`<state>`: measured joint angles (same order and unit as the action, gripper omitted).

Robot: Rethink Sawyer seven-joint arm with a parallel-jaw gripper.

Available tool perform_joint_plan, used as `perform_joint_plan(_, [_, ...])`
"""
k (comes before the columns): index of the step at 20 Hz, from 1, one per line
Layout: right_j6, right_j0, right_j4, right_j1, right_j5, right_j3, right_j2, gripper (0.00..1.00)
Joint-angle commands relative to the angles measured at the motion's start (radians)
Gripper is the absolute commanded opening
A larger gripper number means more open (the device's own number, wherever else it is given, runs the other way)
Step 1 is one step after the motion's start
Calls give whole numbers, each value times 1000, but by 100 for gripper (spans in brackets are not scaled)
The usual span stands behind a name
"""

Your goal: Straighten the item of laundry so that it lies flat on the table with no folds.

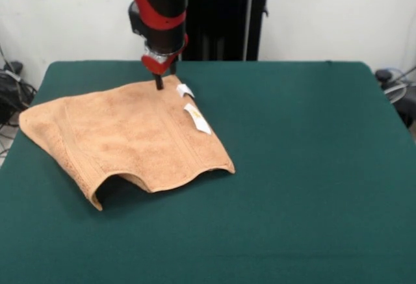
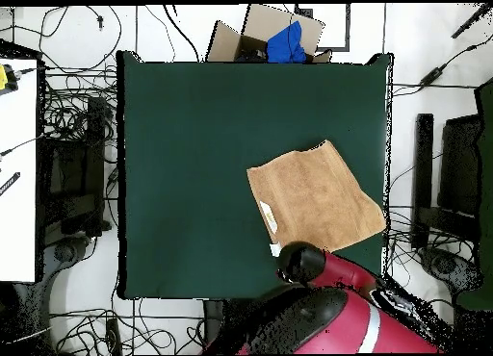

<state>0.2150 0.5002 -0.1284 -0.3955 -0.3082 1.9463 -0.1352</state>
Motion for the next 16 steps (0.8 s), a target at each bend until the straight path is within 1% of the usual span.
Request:
perform_joint_plan(1, [275, 112, 33, 249, 96, -150, 45, 100])
perform_joint_plan(4, [285, 137, 29, 258, 122, -137, 49, 100])
perform_joint_plan(6, [307, 125, 23, 226, 140, -113, 32, 100])
perform_joint_plan(8, [346, 91, 28, 179, 141, -82, -6, 100])
perform_joint_plan(10, [387, 53, 48, 153, 108, -61, -58, 100])
perform_joint_plan(13, [456, 33, 71, 121, 159, 8, -111, 100])
perform_joint_plan(16, [487, -31, 94, 71, 154, 36, -159, 100])
